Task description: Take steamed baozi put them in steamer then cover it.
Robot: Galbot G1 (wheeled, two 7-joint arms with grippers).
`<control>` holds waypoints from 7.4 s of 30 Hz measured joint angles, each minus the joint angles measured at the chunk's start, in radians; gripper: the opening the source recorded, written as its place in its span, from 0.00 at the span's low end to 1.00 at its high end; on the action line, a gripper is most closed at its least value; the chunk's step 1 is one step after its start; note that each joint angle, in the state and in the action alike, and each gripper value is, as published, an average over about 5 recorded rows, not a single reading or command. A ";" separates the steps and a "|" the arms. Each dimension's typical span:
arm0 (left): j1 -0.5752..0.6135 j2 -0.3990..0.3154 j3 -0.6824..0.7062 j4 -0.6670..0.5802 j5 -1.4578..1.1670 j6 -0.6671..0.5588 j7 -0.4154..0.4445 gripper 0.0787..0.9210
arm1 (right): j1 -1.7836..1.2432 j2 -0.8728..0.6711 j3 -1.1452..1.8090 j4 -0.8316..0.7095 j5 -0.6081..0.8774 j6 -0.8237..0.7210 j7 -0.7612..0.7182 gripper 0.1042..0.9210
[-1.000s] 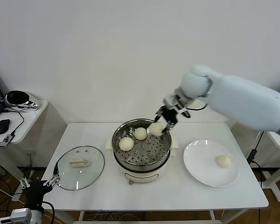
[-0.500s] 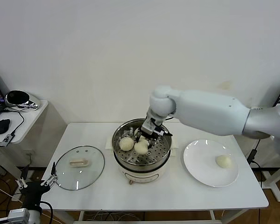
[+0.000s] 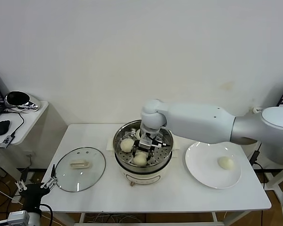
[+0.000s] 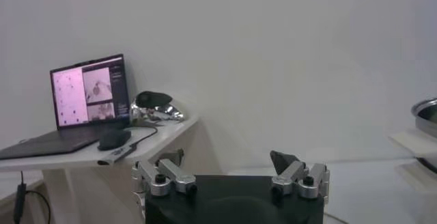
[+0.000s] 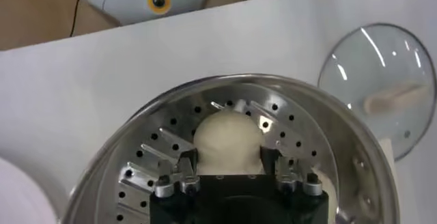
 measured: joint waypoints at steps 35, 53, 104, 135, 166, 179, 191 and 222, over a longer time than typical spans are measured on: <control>-0.020 0.041 0.025 -0.008 -0.001 0.003 0.004 0.88 | -0.081 -0.620 0.257 0.076 0.042 -0.489 0.016 0.88; -0.001 0.042 0.020 -0.006 0.011 0.007 0.006 0.88 | -0.577 -0.703 0.674 -0.051 -0.157 -0.525 0.019 0.88; -0.020 0.047 0.028 0.025 0.010 0.001 0.004 0.88 | -0.535 -0.626 0.695 -0.168 -0.175 -0.591 0.008 0.57; -0.035 0.049 0.042 0.026 -0.003 0.003 0.005 0.88 | 0.181 -0.324 -0.031 0.188 0.629 -1.001 0.284 0.60; -0.042 0.048 0.041 0.031 -0.001 0.001 0.004 0.88 | 0.023 -0.161 -0.028 0.054 0.583 -1.083 0.350 0.81; -0.053 0.056 0.039 0.041 -0.008 0.006 0.001 0.88 | 0.029 -0.322 0.100 0.196 0.658 -1.055 0.436 0.88; -0.056 0.023 0.057 0.050 0.003 -0.006 -0.019 0.88 | -0.495 -0.565 0.648 0.403 0.657 -0.716 0.820 0.88; -0.196 0.137 0.114 0.435 1.133 -0.225 -0.045 0.88 | -2.010 -0.033 2.133 0.490 0.291 -0.128 1.052 0.88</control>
